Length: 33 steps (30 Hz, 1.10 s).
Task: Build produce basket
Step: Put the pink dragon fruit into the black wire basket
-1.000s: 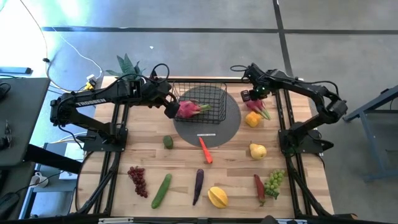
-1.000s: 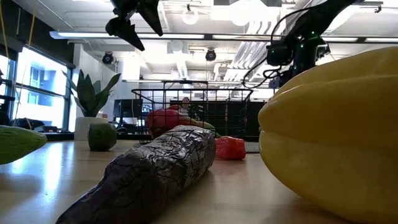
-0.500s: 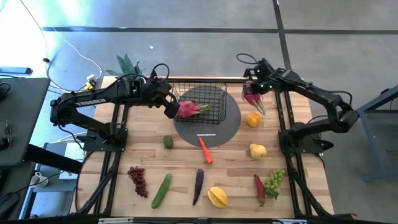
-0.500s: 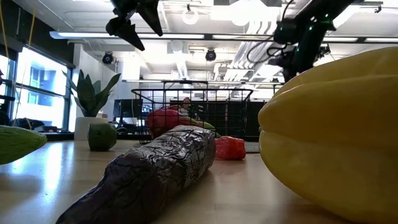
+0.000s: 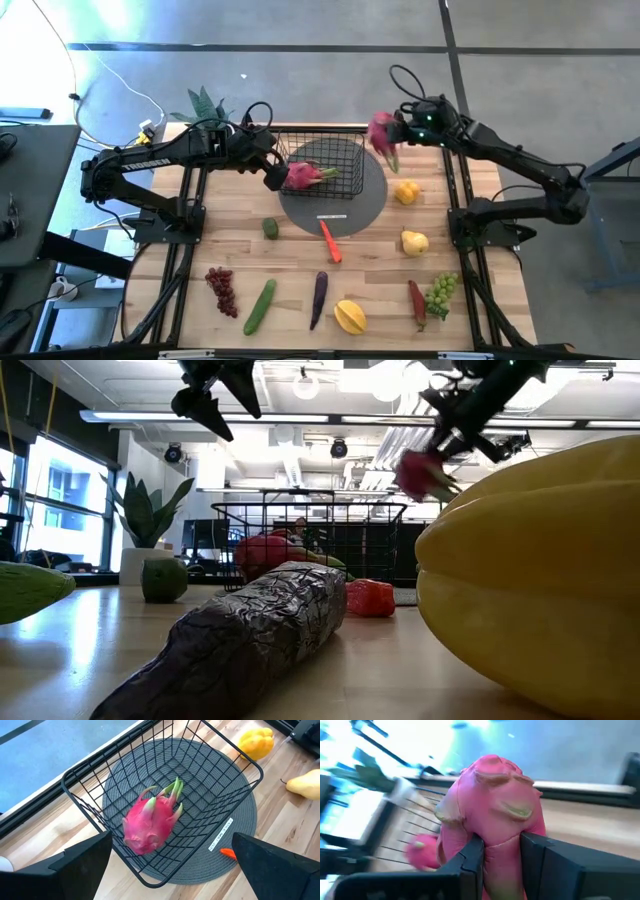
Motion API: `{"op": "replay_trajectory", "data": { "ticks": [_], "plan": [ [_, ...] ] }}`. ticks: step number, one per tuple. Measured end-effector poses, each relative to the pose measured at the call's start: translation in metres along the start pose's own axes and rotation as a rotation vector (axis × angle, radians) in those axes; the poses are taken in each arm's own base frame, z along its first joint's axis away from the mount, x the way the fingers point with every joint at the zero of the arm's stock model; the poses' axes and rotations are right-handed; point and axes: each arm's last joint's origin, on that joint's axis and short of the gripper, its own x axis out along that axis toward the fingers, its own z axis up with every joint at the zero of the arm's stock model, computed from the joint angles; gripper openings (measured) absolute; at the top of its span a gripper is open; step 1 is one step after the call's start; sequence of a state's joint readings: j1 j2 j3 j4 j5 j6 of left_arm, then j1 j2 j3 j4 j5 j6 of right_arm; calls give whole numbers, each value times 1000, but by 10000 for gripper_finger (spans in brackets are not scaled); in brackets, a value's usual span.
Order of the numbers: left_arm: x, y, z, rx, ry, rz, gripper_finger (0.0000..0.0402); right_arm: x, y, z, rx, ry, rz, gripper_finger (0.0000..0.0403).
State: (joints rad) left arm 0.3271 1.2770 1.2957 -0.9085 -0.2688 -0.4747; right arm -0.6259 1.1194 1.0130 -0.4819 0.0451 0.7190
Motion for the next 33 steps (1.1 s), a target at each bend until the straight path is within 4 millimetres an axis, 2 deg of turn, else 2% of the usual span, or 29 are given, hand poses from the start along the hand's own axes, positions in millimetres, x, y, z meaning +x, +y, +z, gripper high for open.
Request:
{"op": "replay_trajectory", "data": {
  "ticks": [12, 21, 25, 33],
  "plan": [
    [0, 0, 0, 8, -2, 3, 400, -6, 37, -2, 28, -125, 241, 62],
    [0, 0, 0, 27, -2, 3, 400, -14, 71, -5, 24, -312, 399, 62],
    [0, 0, 0, 50, -2, 3, 400, -6, 85, -11, -25, -367, 430, 62],
    [0, 0, 0, 67, -2, 3, 400, 24, 103, -24, -202, -449, 437, 62]
  ]
}}
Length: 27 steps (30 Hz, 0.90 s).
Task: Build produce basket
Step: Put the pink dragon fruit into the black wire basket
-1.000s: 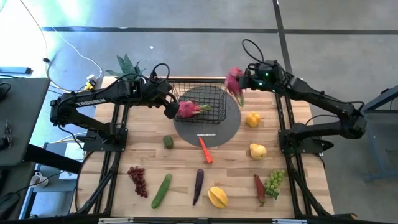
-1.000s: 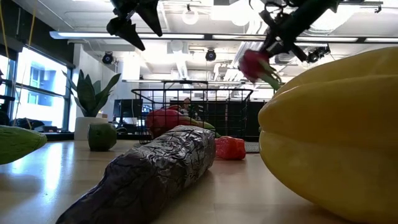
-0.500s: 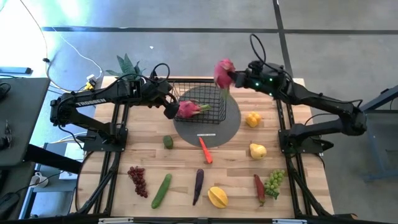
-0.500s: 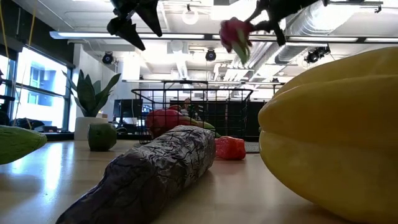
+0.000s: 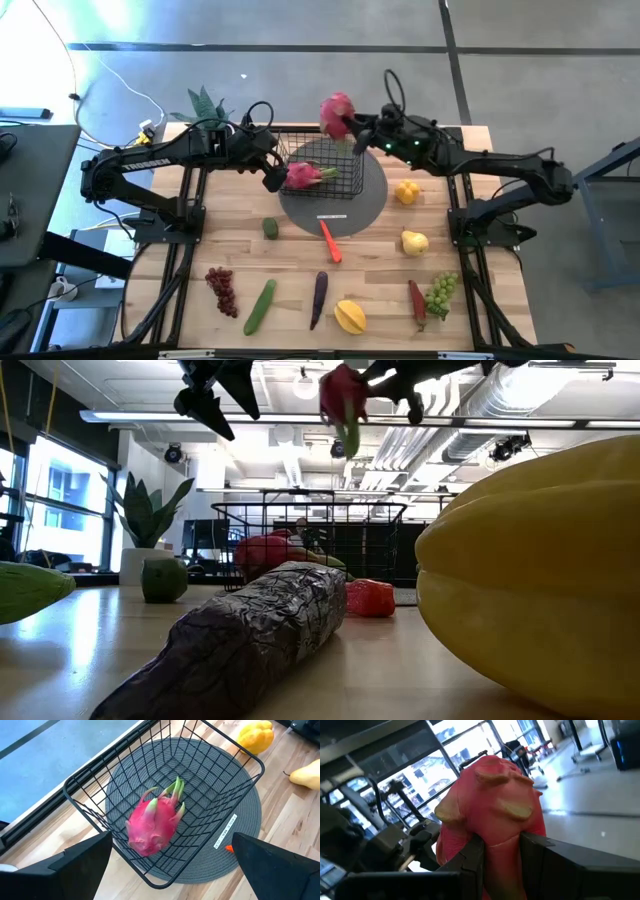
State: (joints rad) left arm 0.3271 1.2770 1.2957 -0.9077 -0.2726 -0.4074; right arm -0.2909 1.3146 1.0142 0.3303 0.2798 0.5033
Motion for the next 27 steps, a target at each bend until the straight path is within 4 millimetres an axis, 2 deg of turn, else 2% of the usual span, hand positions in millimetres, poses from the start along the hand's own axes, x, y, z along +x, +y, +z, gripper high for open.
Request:
{"op": "replay_trajectory", "data": {
  "ticks": [7, 14, 20, 27],
  "plan": [
    [0, 0, 0, -4, 1, -3, 400, 17, -3, -28, 12, 94, -15, 62],
    [0, -1, 0, -7, 11, -23, 400, 27, -18, -62, 41, 282, -124, 62],
    [0, -1, 0, -8, 11, -24, 400, 33, -22, -75, 52, 339, -129, 62],
    [0, -1, 0, -7, 11, -24, 400, 47, -32, -94, -93, 355, -145, 62]
  ]
}}
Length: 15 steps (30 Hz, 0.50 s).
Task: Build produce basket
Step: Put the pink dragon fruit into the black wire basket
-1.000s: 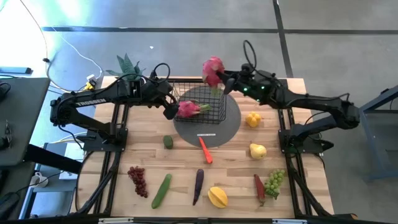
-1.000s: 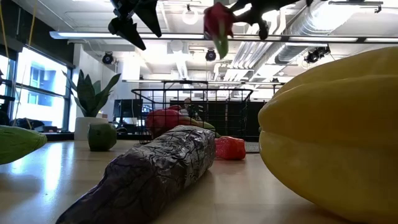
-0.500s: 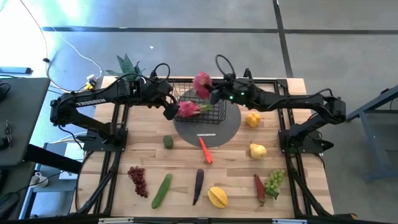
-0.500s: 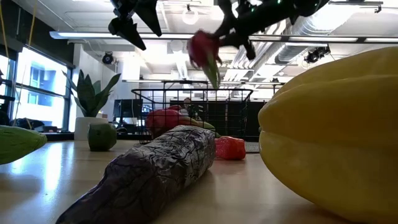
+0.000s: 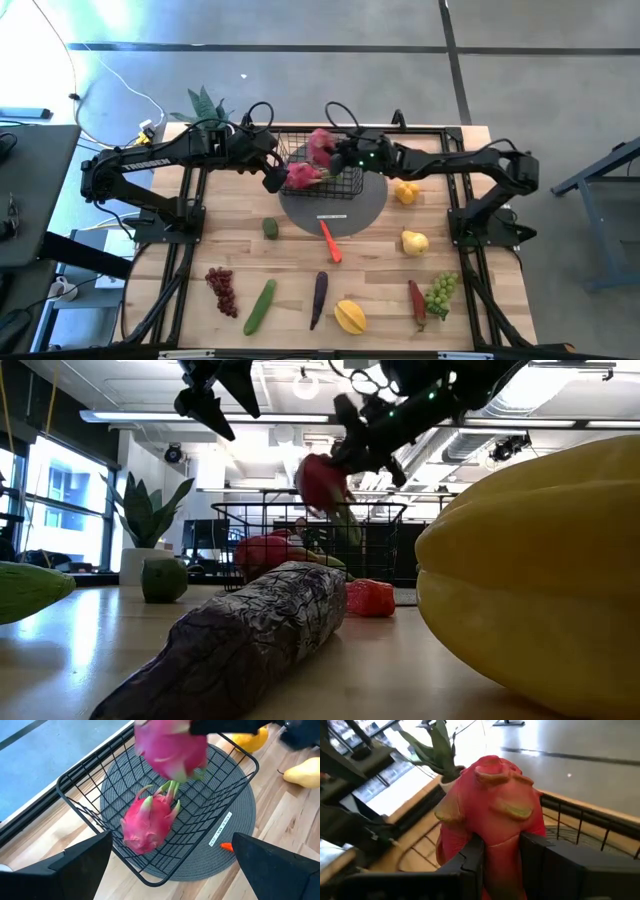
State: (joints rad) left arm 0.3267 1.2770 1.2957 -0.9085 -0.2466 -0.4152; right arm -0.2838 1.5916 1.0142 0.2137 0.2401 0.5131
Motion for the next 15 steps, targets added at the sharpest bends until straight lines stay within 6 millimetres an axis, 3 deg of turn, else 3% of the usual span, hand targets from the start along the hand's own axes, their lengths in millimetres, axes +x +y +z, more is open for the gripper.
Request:
{"op": "replay_trajectory", "data": {
  "ticks": [6, 15],
  "plan": [
    [0, 0, 0, 0, -1, 2, 400, 21, -2, -9, -183, -55, 20, 62],
    [0, 0, 0, 0, -5, 10, 400, 35, -12, -19, -365, -24, 7, 62]
  ]
}}
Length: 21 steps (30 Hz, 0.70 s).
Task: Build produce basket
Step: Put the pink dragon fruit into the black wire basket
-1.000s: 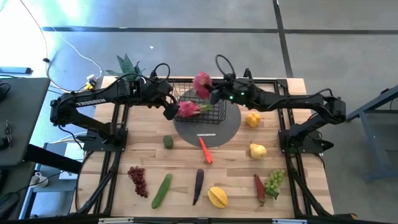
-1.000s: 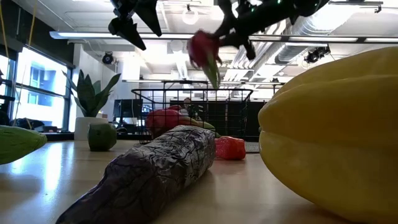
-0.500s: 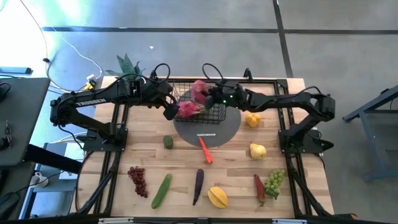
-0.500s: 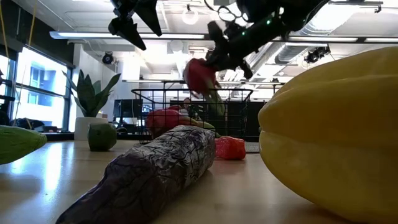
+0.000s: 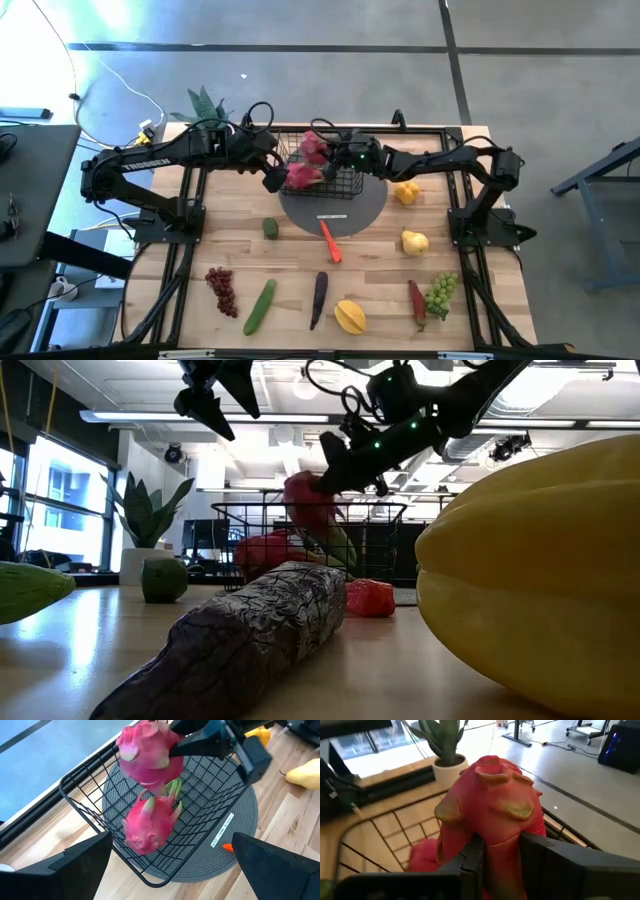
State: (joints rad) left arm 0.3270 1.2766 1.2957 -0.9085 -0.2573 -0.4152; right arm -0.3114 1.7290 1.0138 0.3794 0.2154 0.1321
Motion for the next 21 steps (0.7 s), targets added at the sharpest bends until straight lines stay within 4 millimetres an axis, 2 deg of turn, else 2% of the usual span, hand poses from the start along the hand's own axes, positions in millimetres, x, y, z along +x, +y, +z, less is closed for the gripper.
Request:
{"op": "replay_trajectory", "data": {
  "ticks": [6, 12, 15, 21],
  "plan": [
    [0, 0, 0, 0, 0, 0, 400, 7, -10, -5, -19, 24, 10, 62],
    [0, 0, 0, 0, 0, 0, 400, 9, -14, -6, 54, 30, 7, 67],
    [0, 0, 0, 0, 0, 1, 400, 9, -14, -6, 56, 31, 10, 86],
    [0, 0, 0, 0, -6, 14, 400, 9, -14, -6, 69, 31, 11, 157]
  ]
}}
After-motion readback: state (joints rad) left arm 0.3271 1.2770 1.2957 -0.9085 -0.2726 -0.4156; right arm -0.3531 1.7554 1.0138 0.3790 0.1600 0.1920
